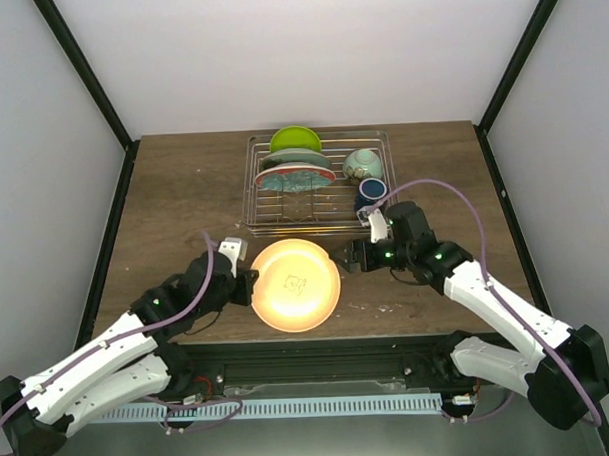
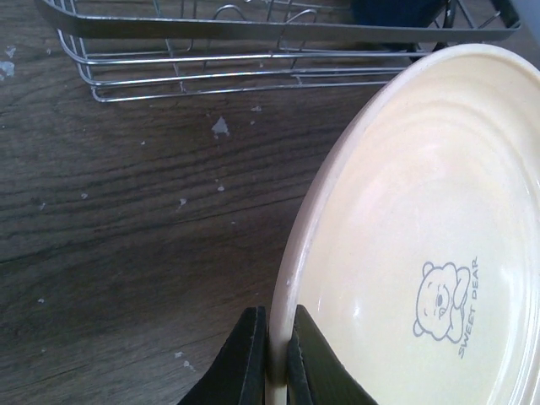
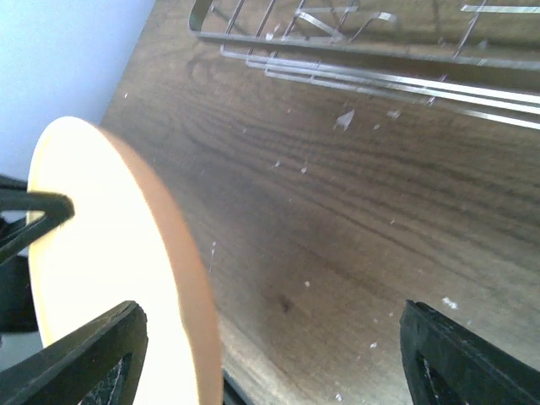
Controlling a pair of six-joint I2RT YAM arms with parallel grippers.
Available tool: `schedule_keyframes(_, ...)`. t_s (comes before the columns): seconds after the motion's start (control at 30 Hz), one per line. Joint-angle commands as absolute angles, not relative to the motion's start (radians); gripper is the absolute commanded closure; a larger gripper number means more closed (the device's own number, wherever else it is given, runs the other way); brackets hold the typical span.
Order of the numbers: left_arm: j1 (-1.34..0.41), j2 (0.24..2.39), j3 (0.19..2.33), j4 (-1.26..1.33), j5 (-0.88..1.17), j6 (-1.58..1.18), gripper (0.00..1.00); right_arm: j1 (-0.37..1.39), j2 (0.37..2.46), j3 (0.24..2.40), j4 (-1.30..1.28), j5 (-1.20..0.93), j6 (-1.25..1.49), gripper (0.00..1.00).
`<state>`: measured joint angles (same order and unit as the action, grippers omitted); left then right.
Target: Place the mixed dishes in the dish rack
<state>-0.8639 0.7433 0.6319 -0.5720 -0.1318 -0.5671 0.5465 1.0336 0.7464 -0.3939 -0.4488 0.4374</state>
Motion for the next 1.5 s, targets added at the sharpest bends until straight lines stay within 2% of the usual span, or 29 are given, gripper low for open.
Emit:
schedule_keyframes(0.0, -0.867, 0.761, 0.668, -0.574, -0.144, -0.548, 1.0, 0.545, 1.03, 0.726, -0.333, -0.563, 0.428, 0.17)
schedule_keyframes(0.17, -0.867, 0.77, 0.667, -0.554, -0.135, -0.546, 1.0, 0.546, 1.032, 0.724, -0.322, -0.572, 0.421, 0.17)
schedule_keyframes(0.4, -0.865, 0.785, 0.674, -0.472, -0.103, -0.525, 1.0, 0.546, 1.083, 0.695, -0.279, -0.69, 0.397, 0.17)
schedule_keyframes(0.5, -0.865, 0.819, 0.699, -0.465, -0.092, -0.508, 1.0, 0.55, 1.111, 0.675, -0.247, -0.735, 0.392, 0.21)
schedule_keyframes(0.67, -0.866, 0.869, 0.722, -0.441, -0.082, -0.493, 1.0, 0.561, 1.14, 0.666, -0.195, -0.809, 0.385, 0.43)
schedule_keyframes(0.73, -0.866, 0.879, 0.725, -0.431, -0.078, -0.491, 1.0, 0.564, 1.15, 0.671, -0.19, -0.826, 0.376, 0.57)
schedule_keyframes(0.8, -0.865, 0.883, 0.726, -0.43, -0.08, -0.489, 1.0, 0.563, 1.156, 0.678, -0.192, -0.835, 0.37, 0.78)
schedule_keyframes(0.83, -0.865, 0.884, 0.726, -0.43, -0.083, -0.49, 1.0, 0.563, 1.156, 0.682, -0.196, -0.836, 0.368, 0.85)
schedule_keyframes(0.87, -0.865, 0.884, 0.724, -0.432, -0.087, -0.492, 0.97, 0.563, 1.155, 0.687, -0.201, -0.835, 0.363, 0.89)
schedule_keyframes(0.93, -0.866, 0.879, 0.722, -0.442, -0.106, -0.499, 0.8, 0.564, 1.153, 0.701, -0.215, -0.829, 0.351, 0.94)
schedule_keyframes(1.07, -0.865, 0.859, 0.718, -0.48, -0.155, -0.516, 0.13, 0.563, 1.137, 0.742, -0.256, -0.778, 0.323, 0.99)
schedule_keyframes(1.1, -0.865, 0.853, 0.719, -0.49, -0.166, -0.518, 0.02, 0.563, 1.132, 0.755, -0.266, -0.759, 0.315, 0.99)
schedule_keyframes(1.47, -0.845, 0.783, 0.696, -0.672, -0.276, -0.565, 0.0, 0.563, 1.156, 1.056, -0.39, -0.399, 0.079, 0.99)
